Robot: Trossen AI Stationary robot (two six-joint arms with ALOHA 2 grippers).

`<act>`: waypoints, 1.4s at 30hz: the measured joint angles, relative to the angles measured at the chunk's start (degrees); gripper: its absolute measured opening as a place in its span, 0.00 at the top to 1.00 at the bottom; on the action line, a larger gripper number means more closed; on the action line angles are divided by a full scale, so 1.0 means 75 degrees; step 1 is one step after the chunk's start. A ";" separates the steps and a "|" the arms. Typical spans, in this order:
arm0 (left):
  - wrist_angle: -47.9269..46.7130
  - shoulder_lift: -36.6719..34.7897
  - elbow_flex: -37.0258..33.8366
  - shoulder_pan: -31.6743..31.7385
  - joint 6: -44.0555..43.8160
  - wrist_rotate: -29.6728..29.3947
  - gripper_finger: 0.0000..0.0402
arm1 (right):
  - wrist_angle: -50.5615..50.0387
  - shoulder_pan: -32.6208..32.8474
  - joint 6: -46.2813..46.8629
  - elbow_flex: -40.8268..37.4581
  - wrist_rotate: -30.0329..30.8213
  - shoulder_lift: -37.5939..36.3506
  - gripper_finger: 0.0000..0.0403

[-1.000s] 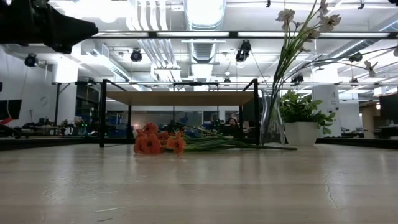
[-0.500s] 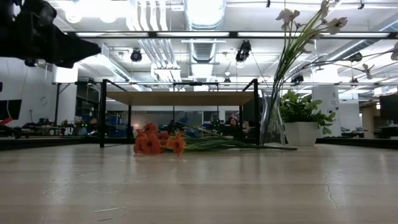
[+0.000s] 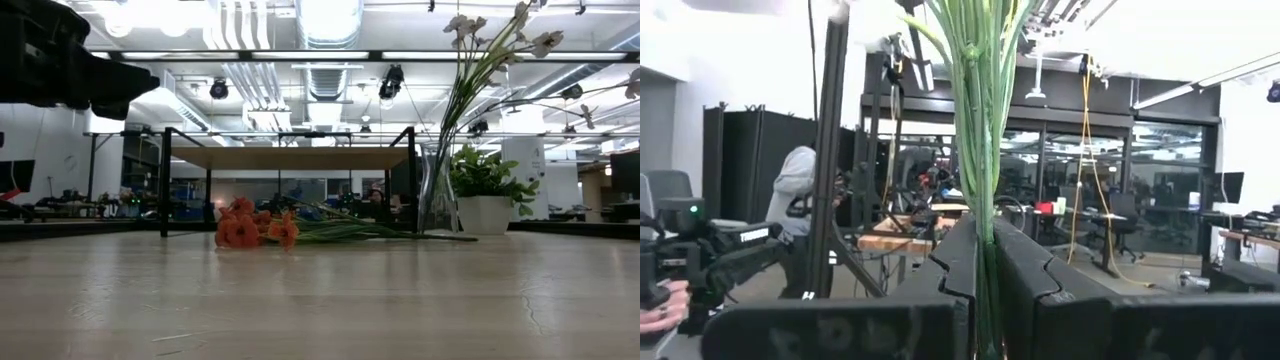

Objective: Pick and place flowers into a vace then onto a shelf
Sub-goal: Put the white flowers into the blue flower vase

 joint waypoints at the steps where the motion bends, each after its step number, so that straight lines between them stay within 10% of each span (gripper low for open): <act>1: -0.0002 0.0011 0.0000 -0.0002 0.0009 -0.0002 0.73 | 0.0003 0.0051 0.0006 0.0000 0.0000 0.0003 0.97; 27: -0.0022 0.0262 0.0004 0.0000 -0.0160 -0.0390 0.73 | -0.0437 0.2133 -0.0428 0.0928 -0.0325 -0.0134 0.97; 42: -0.0055 0.0262 0.0026 -0.0003 -0.0189 -0.0840 0.73 | 0.2467 0.4806 -0.3079 0.1328 0.3492 0.1764 0.97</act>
